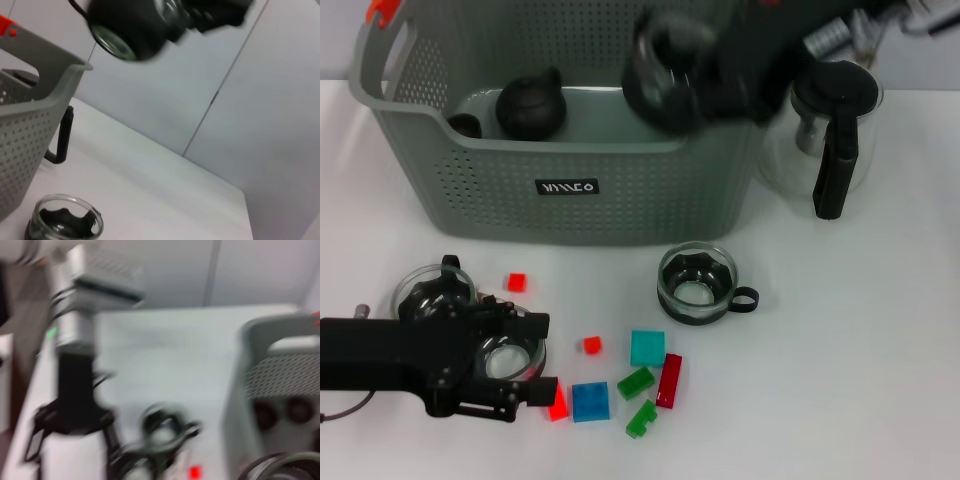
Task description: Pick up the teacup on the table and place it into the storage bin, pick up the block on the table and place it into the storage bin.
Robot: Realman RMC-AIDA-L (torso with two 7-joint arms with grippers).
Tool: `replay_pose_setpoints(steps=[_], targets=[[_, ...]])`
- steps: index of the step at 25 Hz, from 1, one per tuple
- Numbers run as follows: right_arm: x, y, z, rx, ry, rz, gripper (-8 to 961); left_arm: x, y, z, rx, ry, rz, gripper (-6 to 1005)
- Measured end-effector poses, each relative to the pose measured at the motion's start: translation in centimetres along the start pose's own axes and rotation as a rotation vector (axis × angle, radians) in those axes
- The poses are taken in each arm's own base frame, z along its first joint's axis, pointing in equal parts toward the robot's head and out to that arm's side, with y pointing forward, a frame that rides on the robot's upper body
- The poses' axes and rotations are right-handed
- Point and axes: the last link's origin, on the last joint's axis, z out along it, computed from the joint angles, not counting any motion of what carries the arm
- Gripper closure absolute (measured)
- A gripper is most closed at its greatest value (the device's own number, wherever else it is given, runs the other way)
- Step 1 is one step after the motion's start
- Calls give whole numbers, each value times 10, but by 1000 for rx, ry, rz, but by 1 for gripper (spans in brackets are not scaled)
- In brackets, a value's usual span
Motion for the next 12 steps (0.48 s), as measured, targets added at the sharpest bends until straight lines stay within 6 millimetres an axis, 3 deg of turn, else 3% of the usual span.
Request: replay_pose_setpoints(steps=[5, 12], targets=[[-9, -32, 6, 126, -74, 58, 881, 5, -2, 2, 2, 14, 11, 94], [-4, -78, 29, 248, -89, 179, 876, 12, -6, 0, 5, -1, 29, 94]])
